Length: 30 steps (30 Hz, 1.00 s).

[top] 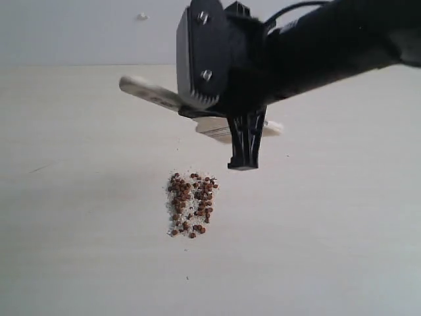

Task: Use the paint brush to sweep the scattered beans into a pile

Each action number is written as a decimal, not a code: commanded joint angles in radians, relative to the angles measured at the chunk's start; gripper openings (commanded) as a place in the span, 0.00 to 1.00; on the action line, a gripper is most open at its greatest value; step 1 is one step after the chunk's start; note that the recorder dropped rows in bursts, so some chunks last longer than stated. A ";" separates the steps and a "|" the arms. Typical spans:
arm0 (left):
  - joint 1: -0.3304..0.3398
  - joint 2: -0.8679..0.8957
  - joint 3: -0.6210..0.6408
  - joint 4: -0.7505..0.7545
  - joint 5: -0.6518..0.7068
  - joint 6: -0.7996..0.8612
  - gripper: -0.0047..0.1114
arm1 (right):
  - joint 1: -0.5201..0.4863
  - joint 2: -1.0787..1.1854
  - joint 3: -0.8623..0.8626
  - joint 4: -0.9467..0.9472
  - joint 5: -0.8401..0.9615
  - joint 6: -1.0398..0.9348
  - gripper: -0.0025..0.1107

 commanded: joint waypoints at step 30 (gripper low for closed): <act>0.004 -0.006 0.003 0.005 0.009 -0.004 0.04 | -0.283 0.513 0.157 0.921 0.699 -0.373 0.02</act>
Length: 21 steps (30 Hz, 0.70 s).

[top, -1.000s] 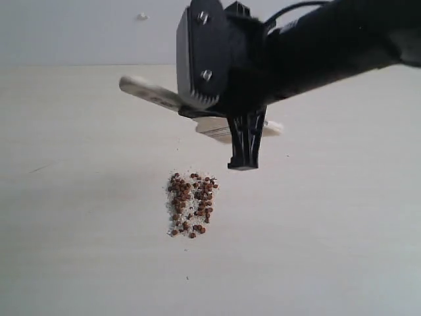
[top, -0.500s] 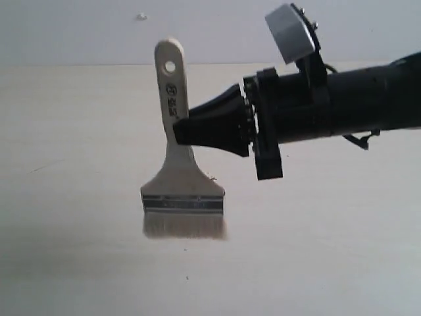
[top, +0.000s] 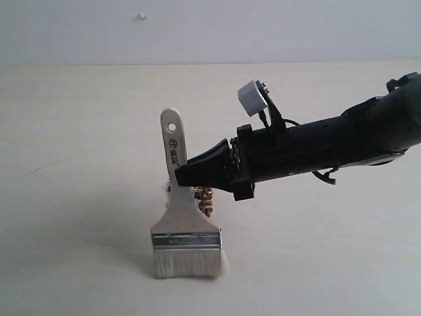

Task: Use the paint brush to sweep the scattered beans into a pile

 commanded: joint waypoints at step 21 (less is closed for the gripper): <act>0.004 -0.006 0.003 0.005 0.005 -0.004 0.04 | -0.005 0.043 -0.154 0.015 -0.173 -0.013 0.02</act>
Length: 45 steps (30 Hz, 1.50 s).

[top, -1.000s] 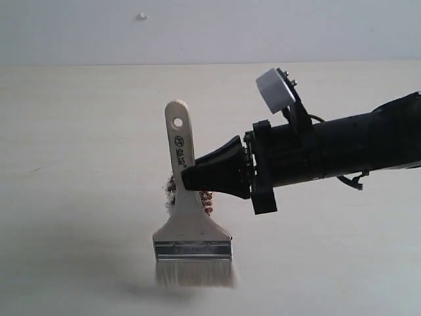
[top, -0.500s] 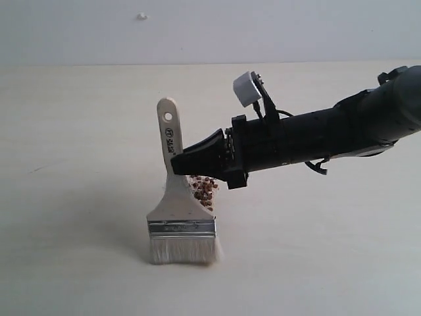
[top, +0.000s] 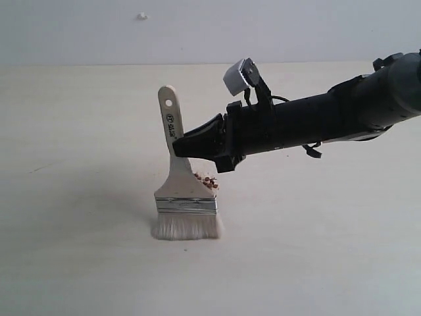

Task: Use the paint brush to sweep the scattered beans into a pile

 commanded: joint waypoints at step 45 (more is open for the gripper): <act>0.004 -0.006 0.003 0.005 0.002 -0.004 0.04 | 0.249 -0.528 0.112 0.004 -1.093 0.388 0.02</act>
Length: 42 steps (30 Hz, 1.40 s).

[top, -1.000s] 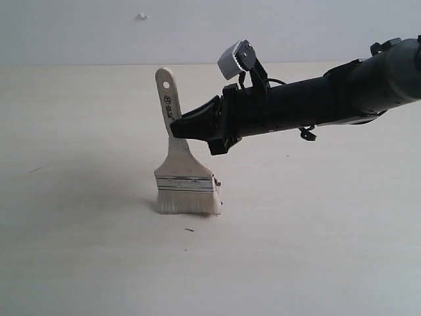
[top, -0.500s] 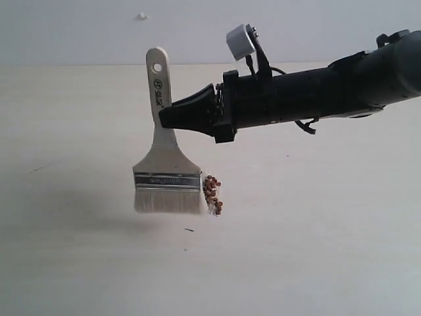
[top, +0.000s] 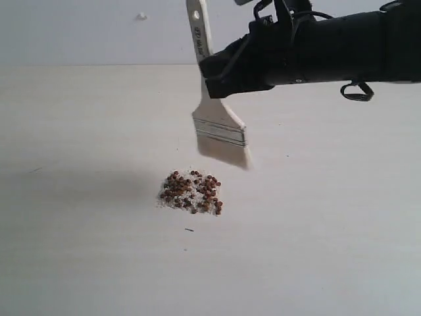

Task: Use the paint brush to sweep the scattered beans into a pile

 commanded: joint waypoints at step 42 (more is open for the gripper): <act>0.004 -0.006 0.003 0.005 0.005 -0.004 0.04 | 0.692 0.344 0.109 -0.412 -1.468 1.326 0.02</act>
